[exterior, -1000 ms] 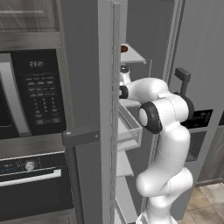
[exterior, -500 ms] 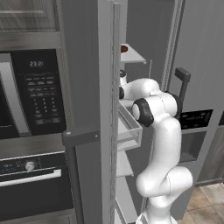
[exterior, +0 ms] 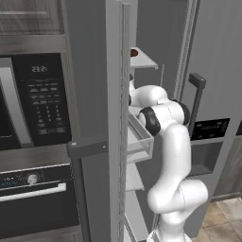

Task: Take the fish out of the fridge, briefly rinse it in the sink, and place it on the tray next to the sink.

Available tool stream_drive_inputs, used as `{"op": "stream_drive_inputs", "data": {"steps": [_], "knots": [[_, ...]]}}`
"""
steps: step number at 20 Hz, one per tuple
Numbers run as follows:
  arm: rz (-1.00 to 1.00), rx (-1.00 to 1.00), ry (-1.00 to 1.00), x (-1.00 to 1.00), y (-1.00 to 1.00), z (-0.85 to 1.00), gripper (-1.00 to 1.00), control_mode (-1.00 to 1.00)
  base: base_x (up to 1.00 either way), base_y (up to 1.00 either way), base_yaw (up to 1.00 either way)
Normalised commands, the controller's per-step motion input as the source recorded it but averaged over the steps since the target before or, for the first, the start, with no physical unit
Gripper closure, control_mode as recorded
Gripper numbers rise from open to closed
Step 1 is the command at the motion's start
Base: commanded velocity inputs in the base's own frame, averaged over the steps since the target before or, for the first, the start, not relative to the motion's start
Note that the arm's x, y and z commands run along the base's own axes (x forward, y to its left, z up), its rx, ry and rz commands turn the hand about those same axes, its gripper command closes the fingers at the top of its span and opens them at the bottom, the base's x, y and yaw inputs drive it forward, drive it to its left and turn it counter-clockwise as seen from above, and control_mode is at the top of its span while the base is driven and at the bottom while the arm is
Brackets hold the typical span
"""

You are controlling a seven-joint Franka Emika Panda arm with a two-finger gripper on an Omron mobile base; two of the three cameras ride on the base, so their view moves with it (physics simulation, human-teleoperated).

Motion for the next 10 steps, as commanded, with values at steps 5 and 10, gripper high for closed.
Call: {"op": "stream_drive_inputs", "data": {"steps": [5, 10], "knots": [[-0.01, 0.00, 0.02, -0.47, 0.00, -0.02, 1.00, -1.00, 0.00, 0.00, 0.00], [0.00, 0.00, -0.05, -1.00, 0.00, 0.00, 1.00, -1.00, 0.00, 0.00, 0.00]]}}
